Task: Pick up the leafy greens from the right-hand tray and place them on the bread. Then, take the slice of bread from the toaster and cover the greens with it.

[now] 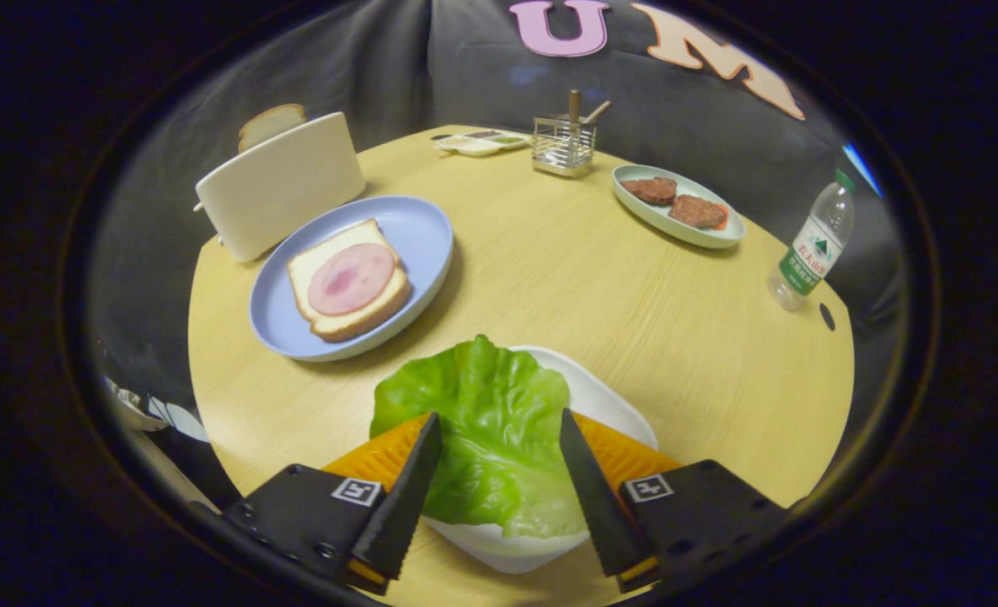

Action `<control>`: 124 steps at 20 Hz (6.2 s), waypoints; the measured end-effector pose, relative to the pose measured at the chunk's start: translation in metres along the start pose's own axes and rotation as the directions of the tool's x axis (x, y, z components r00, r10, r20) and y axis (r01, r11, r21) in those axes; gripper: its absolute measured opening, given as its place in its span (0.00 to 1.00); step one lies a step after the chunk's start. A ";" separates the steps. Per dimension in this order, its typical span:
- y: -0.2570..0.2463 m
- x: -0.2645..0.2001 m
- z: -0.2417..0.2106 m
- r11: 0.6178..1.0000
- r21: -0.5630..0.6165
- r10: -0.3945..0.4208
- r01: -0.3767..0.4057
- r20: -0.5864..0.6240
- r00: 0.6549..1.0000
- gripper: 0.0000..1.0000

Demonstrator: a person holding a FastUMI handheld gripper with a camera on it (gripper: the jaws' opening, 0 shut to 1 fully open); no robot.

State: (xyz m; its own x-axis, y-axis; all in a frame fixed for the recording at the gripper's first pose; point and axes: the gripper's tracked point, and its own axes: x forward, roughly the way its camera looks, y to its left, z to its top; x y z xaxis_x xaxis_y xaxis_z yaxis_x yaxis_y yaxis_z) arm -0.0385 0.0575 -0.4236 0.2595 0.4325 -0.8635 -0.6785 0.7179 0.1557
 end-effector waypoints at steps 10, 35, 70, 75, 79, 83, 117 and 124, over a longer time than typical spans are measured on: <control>-0.007 -0.001 0.001 0.990 0.124 -0.076 0.074 0.012 0.997 0.04; 0.059 -0.071 0.080 0.990 0.122 -0.087 0.070 0.138 0.987 0.04; 0.185 0.019 0.161 0.995 0.027 0.096 -0.099 0.104 0.990 0.08; 0.181 0.029 0.151 0.997 0.015 0.075 -0.076 0.072 0.995 0.29; 0.173 0.034 0.149 0.999 0.018 0.038 -0.040 0.064 0.997 0.49; 0.168 0.032 0.150 1.000 0.029 0.007 -0.009 0.076 0.997 0.83; 0.276 -0.035 0.338 0.990 0.066 0.101 -0.126 0.300 0.949 1.00; 0.289 -0.002 0.344 0.983 0.122 0.100 -0.136 0.266 0.959 0.97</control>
State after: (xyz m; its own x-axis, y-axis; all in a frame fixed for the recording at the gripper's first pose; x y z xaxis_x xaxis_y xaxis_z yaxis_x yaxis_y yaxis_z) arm 0.0012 0.4513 -0.2120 0.3636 0.6316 -0.6847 -0.6186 0.7133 0.3294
